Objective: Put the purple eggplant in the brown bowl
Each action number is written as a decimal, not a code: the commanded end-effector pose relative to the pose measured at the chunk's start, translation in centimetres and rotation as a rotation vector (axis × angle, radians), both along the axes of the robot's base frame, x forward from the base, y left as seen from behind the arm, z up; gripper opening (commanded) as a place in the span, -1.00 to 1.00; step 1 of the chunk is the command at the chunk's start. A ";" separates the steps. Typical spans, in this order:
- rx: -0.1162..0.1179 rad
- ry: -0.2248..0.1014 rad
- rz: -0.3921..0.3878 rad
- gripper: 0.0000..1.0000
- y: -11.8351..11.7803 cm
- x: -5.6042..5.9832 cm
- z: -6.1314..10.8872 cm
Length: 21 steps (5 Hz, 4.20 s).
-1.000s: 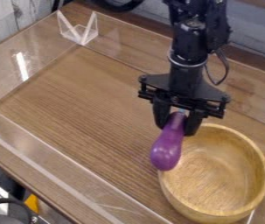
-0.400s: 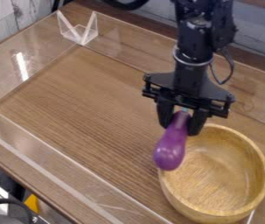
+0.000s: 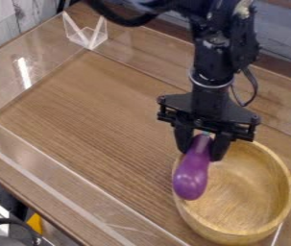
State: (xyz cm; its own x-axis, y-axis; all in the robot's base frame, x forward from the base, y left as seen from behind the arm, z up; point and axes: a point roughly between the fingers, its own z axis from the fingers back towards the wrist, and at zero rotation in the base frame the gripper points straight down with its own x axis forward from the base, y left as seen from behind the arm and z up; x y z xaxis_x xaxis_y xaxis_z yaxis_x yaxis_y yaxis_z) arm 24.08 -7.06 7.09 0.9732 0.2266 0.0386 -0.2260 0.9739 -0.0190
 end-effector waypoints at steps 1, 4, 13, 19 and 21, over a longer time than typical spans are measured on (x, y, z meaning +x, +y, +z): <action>-0.013 -0.026 -0.005 -1.00 -0.1 -0.1 0.8; -0.032 -0.027 -0.002 -1.00 -1.4 -0.5 0.9; -0.074 -0.030 -0.093 -1.00 -6.7 2.4 -1.3; -0.109 -0.036 -0.132 1.00 -6.4 3.3 1.0; -0.116 -0.056 -0.081 1.00 -4.7 4.4 1.9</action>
State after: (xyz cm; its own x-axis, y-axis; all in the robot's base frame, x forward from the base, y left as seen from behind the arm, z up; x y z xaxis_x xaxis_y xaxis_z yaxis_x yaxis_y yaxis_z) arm 27.61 -11.48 6.47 0.9879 0.1551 -0.0031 -0.1546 0.9825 -0.1038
